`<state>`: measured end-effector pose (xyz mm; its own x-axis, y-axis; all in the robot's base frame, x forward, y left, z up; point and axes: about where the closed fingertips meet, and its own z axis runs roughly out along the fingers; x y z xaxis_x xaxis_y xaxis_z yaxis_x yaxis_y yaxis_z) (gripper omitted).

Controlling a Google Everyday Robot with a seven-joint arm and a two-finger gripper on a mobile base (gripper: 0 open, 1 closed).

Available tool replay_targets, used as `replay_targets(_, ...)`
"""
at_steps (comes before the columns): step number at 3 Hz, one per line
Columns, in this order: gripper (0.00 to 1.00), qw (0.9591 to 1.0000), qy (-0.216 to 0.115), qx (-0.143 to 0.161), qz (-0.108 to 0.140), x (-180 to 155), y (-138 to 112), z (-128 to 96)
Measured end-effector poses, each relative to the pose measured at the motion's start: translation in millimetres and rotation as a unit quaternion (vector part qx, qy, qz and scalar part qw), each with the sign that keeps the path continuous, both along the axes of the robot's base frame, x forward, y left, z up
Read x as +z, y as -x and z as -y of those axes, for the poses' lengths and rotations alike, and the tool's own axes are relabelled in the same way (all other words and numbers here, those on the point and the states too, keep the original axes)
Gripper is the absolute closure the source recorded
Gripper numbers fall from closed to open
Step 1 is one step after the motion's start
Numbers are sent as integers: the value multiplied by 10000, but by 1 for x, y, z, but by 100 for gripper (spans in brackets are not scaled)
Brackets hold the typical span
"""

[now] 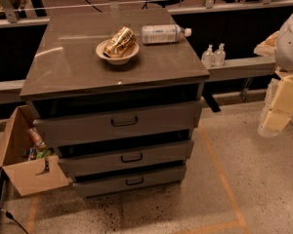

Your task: Pick orange can from paper bowl and place on counter

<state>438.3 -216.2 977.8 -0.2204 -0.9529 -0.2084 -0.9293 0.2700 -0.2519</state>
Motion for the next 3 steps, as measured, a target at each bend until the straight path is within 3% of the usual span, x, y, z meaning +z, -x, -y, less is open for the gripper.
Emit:
replay_targets(1, 0, 10000, 0, 0, 1, 0, 0, 0)
replay_targets(2, 0, 9989, 67, 39, 456, 6, -30, -8)
replay_targets(3, 0, 9889, 432, 524, 1325, 27, -104, -28)
